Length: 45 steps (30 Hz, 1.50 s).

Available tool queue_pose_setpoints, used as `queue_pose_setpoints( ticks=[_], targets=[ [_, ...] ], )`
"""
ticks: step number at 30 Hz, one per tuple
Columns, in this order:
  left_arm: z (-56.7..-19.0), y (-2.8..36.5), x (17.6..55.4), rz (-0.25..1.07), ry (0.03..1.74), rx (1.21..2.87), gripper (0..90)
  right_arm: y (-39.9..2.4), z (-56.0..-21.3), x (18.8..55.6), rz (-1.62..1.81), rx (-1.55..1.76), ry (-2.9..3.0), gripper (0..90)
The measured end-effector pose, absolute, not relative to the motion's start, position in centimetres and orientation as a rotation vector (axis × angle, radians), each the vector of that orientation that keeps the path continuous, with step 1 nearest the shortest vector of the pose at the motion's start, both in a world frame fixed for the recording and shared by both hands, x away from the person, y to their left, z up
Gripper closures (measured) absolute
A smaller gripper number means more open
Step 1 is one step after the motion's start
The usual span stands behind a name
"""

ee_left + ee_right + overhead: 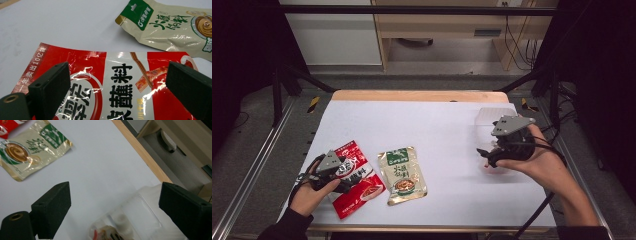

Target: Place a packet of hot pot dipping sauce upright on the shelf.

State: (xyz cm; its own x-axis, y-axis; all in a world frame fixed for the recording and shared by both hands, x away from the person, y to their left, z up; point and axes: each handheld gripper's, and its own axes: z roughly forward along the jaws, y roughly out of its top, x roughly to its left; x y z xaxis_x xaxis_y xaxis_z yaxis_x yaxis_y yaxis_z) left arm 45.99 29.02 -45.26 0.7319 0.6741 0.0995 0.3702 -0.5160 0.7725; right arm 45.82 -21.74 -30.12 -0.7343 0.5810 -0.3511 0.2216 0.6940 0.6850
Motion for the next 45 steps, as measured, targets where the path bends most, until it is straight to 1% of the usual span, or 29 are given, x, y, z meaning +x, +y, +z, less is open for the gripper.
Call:
queue_pose_setpoints(
  ticks=[5,10,20,22,28,32,35,45],
  targets=[
    [-45.3,28.9,46.0,0.507,0.773,2.171,5.1,-19.3,-30.8,44.9,0.904,0.617,2.324,8.7],
    [-45.2,28.9,45.9,0.503,0.779,2.171,4.8,-17.2,-32.2,44.4,0.944,0.639,2.319,8.7],
    [-44.9,28.4,45.8,0.494,0.767,2.166,4.9,-13.8,-35.3,43.9,1.046,0.733,2.238,18.1],
    [-44.7,28.1,45.8,0.493,0.755,2.165,4.9,-13.2,-36.1,43.9,1.065,0.755,2.229,22.7],
    [-43.9,27.0,46.0,0.466,0.729,2.129,5.7,-11.3,-38.5,43.9,1.085,0.769,2.259,25.6],
    [-43.4,25.9,46.9,0.456,0.698,2.142,6.7,-10.3,-40.1,43.7,1.098,0.777,2.274,28.6],
    [-43.4,25.2,47.9,0.405,0.676,2.159,7.9,-9.6,-41.2,43.5,1.129,0.791,2.264,31.2],
    [-45.0,22.6,51.7,0.356,0.691,2.258,10.2,-8.2,-43.5,43.0,1.112,0.759,2.294,31.5]
  ],
)
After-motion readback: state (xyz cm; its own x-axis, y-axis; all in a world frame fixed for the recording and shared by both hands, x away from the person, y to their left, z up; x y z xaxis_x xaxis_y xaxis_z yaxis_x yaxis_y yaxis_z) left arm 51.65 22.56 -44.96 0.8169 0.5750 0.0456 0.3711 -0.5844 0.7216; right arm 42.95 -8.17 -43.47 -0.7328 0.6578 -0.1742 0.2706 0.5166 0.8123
